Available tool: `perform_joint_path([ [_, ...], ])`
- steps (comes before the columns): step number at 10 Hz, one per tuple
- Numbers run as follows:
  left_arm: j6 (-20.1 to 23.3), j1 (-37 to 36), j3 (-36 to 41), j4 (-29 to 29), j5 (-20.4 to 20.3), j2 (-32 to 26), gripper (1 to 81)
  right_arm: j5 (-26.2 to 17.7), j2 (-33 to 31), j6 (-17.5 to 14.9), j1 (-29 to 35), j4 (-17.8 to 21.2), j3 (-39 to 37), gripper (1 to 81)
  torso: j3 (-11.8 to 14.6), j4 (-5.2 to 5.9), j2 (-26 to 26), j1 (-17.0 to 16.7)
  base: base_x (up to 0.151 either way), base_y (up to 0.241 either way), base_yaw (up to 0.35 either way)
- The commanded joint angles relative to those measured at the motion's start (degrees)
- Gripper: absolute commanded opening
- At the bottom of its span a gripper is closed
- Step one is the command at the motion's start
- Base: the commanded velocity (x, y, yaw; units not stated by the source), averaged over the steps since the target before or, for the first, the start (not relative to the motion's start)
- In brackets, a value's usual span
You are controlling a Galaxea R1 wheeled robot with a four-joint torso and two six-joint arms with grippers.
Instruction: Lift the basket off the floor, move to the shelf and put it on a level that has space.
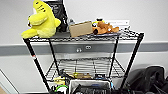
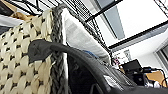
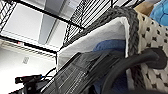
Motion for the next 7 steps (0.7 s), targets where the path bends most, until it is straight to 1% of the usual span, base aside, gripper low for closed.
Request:
perform_joint_path([
  [1, -0.25, -6.99, 4.34, -0.26, -1.44, -1.53, 1.0, -0.23, -0.79, -0.52, 8.13, 0.91, 5.26, 1.0, 0.0, 0.0, 0.0, 0.0, 0.0, 0.0, 0.0],
  [4, -0.33, -7.07, 5.3, -0.17, -1.69, -2.23, 1.0, -0.23, -1.32, -0.35, 9.19, 1.0, 6.49, 1.0, 0.02, 0.0, 0.0, -0.05, 0.0, 0.0, 0.0],
  [5, -0.25, -7.24, 5.91, 0.0, -3.37, -2.76, 1.0, -0.32, -1.76, 0.18, 9.98, 1.0, 7.11, 1.0, 0.0, 0.0, 0.0, -0.05, 0.0, 0.0, 0.0],
  [7, -0.42, -9.8, 7.24, -0.35, -3.63, -3.64, 1.0, -0.32, -2.38, 0.8, 11.56, 1.0, 7.81, 1.0, 0.0, 0.0, 0.0, -0.02, 0.0, 0.0, 0.0],
])
